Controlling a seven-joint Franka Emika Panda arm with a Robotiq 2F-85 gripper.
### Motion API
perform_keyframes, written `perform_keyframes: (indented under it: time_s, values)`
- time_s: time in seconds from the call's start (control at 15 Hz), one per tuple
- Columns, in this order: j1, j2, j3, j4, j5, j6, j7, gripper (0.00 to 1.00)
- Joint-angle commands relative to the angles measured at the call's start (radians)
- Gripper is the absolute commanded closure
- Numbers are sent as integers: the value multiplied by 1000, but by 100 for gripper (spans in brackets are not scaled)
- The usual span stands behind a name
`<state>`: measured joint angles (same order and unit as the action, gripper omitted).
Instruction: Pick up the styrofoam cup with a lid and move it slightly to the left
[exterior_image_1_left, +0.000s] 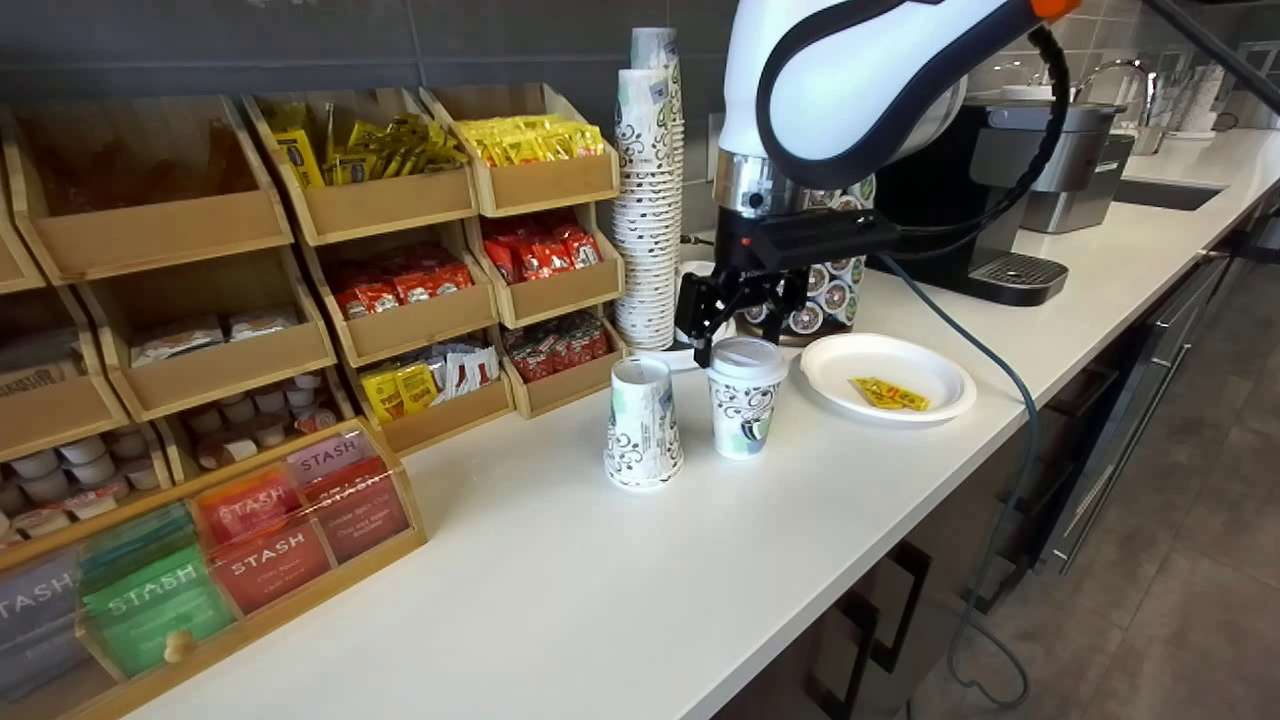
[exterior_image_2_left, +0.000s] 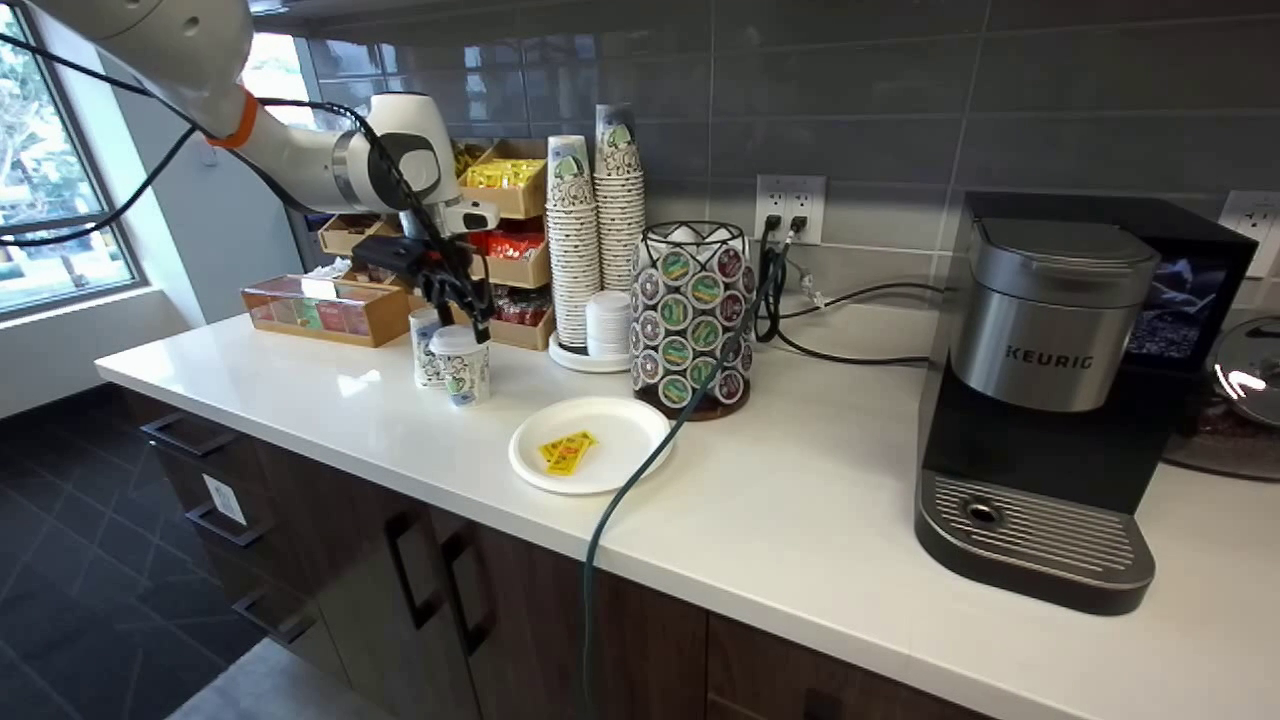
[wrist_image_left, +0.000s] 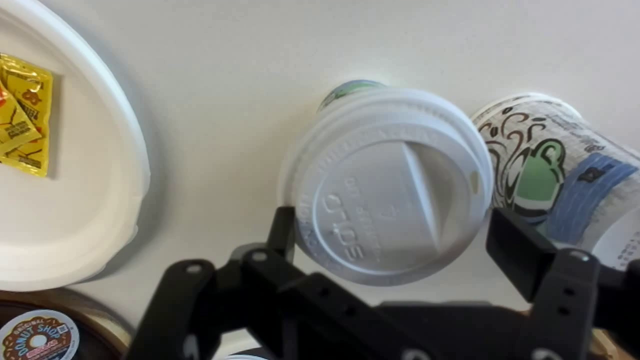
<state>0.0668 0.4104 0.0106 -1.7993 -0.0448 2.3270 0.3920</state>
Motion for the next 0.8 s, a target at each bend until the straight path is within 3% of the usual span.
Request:
perform_keyframes:
  time_s: [0.0, 0.13, 0.4, 0.53, 0.73]
  values:
    - [20, 13, -21, 27, 2, -35, 4, 25]
    - [19, 12, -23, 36, 3, -47, 5, 31]
    - [22, 8, -24, 35, 3, -50, 7, 26]
    - [23, 2, -26, 33, 1, -50, 9, 32]
    - [22, -12, -29, 28, 2, -46, 12, 31]
